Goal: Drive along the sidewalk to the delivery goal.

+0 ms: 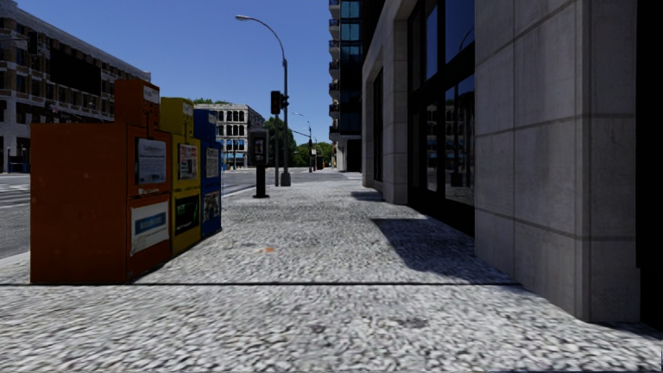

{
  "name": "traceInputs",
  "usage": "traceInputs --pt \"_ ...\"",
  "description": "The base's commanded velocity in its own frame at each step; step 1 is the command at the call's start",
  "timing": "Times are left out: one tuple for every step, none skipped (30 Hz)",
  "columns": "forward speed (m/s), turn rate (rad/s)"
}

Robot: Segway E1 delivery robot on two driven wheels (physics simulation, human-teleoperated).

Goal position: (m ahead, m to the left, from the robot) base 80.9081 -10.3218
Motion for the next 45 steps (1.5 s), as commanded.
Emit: traceInputs --pt "2.0 0.0" --pt "2.0 0.0" --pt "2.0 0.0" --pt "2.0 0.0" --pt "2.0 0.0" --pt "2.0 0.0" --pt "2.0 0.0" --pt "2.0 0.0" --pt "2.0 0.0" --pt "2.0 0.0" --pt "2.0 0.0" --pt "2.0 0.0" --pt "2.0 0.0" --pt "2.0 0.0" --pt "2.0 0.0" --pt "2.0 0.0" --pt "2.0 0.0" --pt "2.0 0.0" --pt "2.0 0.0" --pt "2.0 0.0" --pt "2.0 0.0" --pt "2.0 0.0" --pt "2.0 0.0" --pt "2.0 0.0" --pt "2.0 0.0" --pt "2.0 0.0" --pt "2.0 0.0" --pt "2.0 0.0" --pt "2.0 0.0" --pt "2.0 0.0" --pt "2.0 0.0" --pt "2.0 0.0" --pt "2.0 0.0" --pt "2.0 0.0" --pt "2.0 0.0" --pt "2.0 0.0" --pt "2.0 0.0" --pt "2.0 0.0" --pt "2.0 0.0" --pt "2.0 0.0" --pt "2.0 0.0" --pt "2.0 0.0" --pt "2.0 0.0" --pt "2.0 0.0" --pt "2.0 0.0"
